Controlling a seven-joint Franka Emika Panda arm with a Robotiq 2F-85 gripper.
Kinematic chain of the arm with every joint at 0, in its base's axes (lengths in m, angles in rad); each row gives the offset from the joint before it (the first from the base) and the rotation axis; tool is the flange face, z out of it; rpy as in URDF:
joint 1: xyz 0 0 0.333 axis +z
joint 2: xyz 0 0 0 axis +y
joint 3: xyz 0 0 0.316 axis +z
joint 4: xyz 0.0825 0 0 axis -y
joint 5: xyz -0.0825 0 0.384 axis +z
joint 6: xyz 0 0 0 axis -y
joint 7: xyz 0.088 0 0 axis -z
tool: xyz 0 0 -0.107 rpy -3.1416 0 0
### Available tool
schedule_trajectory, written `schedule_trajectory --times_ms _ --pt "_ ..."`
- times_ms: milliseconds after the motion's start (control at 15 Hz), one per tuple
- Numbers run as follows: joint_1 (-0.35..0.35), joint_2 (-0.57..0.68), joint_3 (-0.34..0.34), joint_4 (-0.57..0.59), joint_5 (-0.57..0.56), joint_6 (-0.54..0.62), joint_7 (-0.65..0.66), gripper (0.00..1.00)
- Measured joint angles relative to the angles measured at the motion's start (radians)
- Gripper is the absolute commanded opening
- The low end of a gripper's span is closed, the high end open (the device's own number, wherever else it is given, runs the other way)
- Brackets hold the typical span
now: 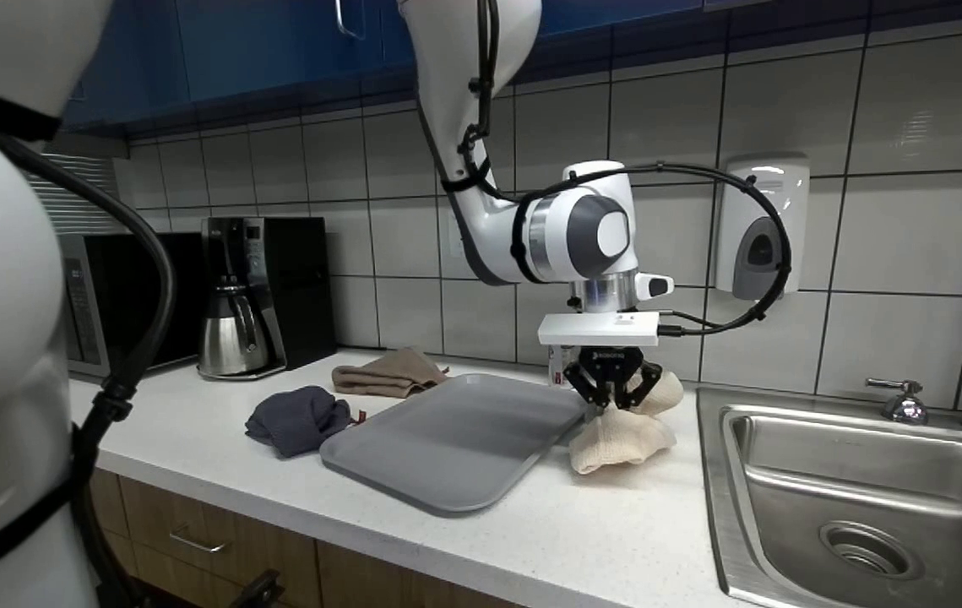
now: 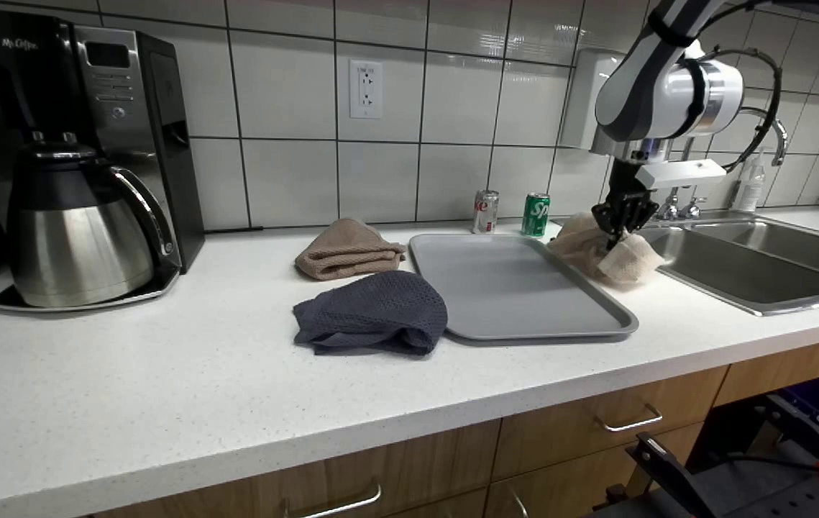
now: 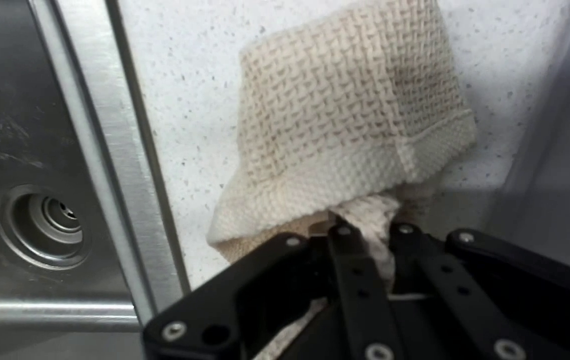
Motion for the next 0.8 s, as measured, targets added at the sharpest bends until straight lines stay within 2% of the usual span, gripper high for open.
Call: schedule_trajectory --times_ms 800 --pt "0.026 -0.353 0.000 -0.226 -0.062 -0.024 -0.052 0.02"
